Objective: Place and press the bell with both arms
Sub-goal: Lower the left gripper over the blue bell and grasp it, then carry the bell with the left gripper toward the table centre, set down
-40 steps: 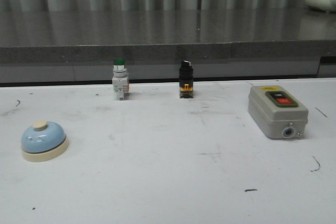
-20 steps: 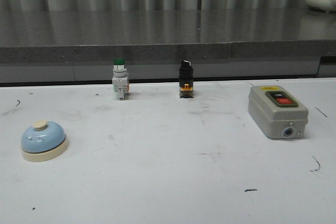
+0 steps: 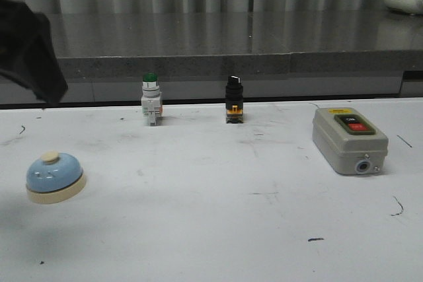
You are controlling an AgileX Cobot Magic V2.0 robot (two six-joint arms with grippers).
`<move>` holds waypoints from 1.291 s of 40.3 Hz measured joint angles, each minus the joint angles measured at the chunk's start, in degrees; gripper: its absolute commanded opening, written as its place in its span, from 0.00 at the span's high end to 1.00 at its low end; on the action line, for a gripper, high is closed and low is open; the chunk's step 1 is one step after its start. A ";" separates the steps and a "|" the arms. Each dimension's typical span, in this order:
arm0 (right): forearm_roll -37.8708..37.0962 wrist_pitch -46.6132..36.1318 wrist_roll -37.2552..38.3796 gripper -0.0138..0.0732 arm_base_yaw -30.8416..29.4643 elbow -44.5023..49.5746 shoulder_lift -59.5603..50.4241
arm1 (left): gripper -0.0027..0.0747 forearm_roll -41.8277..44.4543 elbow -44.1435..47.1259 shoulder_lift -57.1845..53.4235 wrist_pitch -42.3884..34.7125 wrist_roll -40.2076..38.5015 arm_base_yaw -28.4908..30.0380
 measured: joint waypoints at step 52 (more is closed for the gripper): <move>0.00 0.00 0.00 0.91 0.00 0.00 0.00 | 0.75 1.61 -10.46 28.11 1.33 0.08 0.00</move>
